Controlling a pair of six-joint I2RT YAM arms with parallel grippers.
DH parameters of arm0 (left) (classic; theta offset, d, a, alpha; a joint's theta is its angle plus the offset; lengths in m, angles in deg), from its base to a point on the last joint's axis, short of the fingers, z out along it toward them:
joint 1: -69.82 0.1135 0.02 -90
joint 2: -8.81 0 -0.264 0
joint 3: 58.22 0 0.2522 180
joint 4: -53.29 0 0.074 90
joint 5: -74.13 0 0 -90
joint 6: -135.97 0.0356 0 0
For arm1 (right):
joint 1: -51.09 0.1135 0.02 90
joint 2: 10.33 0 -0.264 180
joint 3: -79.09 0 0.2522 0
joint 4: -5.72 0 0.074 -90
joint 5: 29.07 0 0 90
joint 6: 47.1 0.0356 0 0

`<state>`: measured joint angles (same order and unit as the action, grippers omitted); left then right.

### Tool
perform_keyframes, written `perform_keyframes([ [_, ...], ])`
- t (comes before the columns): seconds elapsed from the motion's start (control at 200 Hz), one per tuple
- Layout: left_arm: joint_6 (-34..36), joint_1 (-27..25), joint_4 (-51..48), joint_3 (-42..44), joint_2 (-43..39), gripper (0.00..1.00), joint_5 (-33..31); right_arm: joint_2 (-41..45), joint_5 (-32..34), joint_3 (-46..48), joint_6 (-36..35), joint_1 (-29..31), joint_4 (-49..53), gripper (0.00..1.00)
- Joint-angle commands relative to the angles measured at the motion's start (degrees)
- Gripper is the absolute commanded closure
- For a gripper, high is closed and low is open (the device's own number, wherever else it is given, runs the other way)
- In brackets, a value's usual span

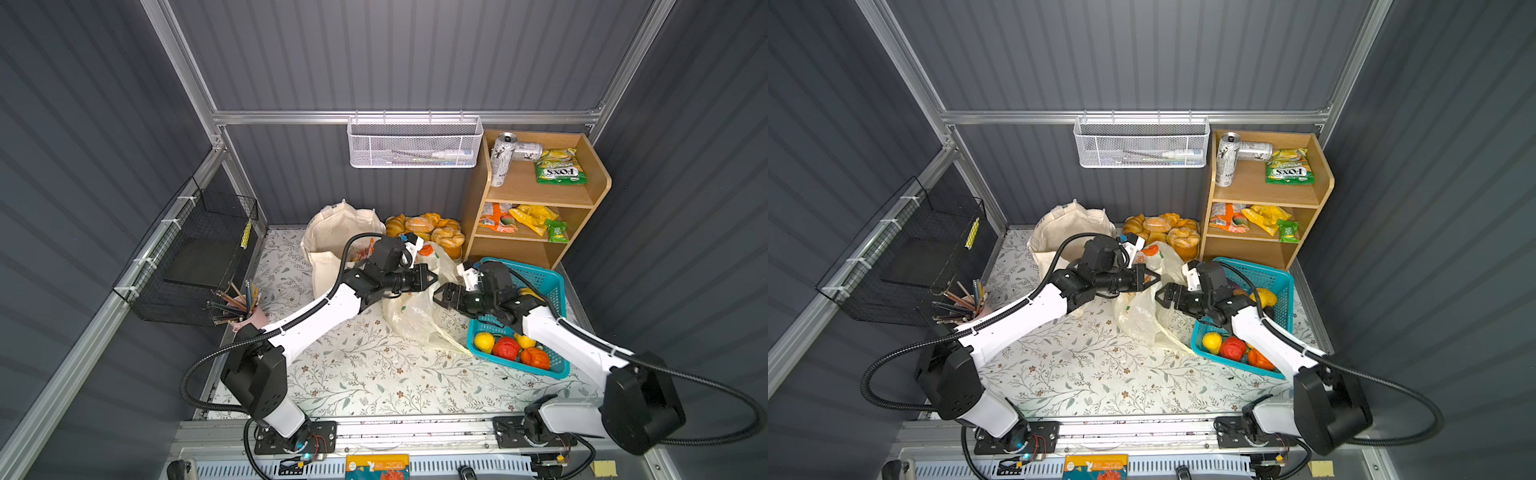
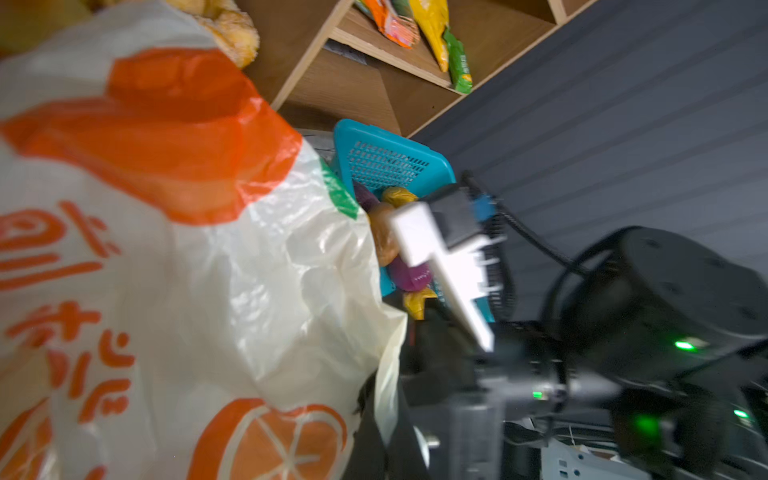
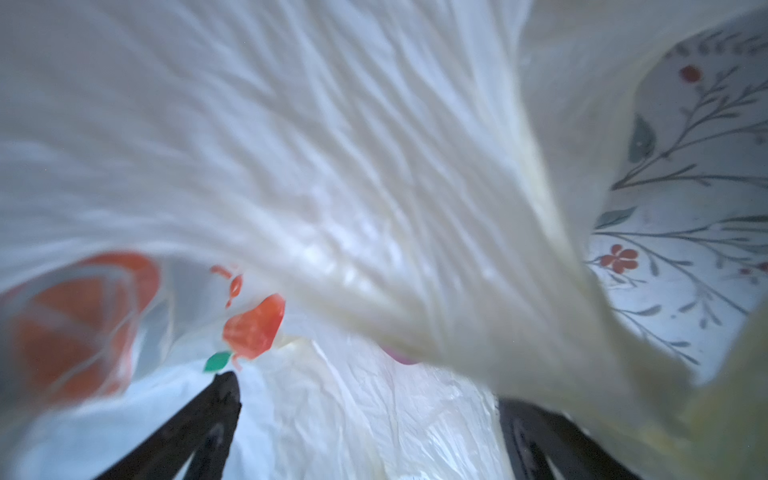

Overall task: Place the mixed food into the grocery bags and tie them
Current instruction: 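Withdraw the right gripper from the bag back over the teal basket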

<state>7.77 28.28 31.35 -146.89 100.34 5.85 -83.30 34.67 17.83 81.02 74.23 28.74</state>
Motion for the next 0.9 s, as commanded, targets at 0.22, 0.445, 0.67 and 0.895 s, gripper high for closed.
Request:
perform_keyframes([
  [0.22, 0.7, 2.0, -1.0, 3.3, 0.3, 1.00, -1.0, 17.0, 2.8, -0.7, -6.3, -12.2, 20.2, 0.05],
  [0.445, 0.7, 2.0, 0.2, 3.3, 0.9, 1.00, 0.9, 16.6, 24.7, -0.9, -7.8, -22.0, 31.0, 0.01],
  [0.67, 0.5, 2.0, 0.9, 3.3, 1.2, 1.00, 2.0, 9.7, 26.9, 1.7, -8.7, -27.7, 28.5, 0.01],
  [0.895, 0.4, 2.0, 1.7, 3.8, 0.9, 1.00, 2.3, 5.0, 24.9, 4.3, -9.2, -32.5, 24.0, 0.03],
])
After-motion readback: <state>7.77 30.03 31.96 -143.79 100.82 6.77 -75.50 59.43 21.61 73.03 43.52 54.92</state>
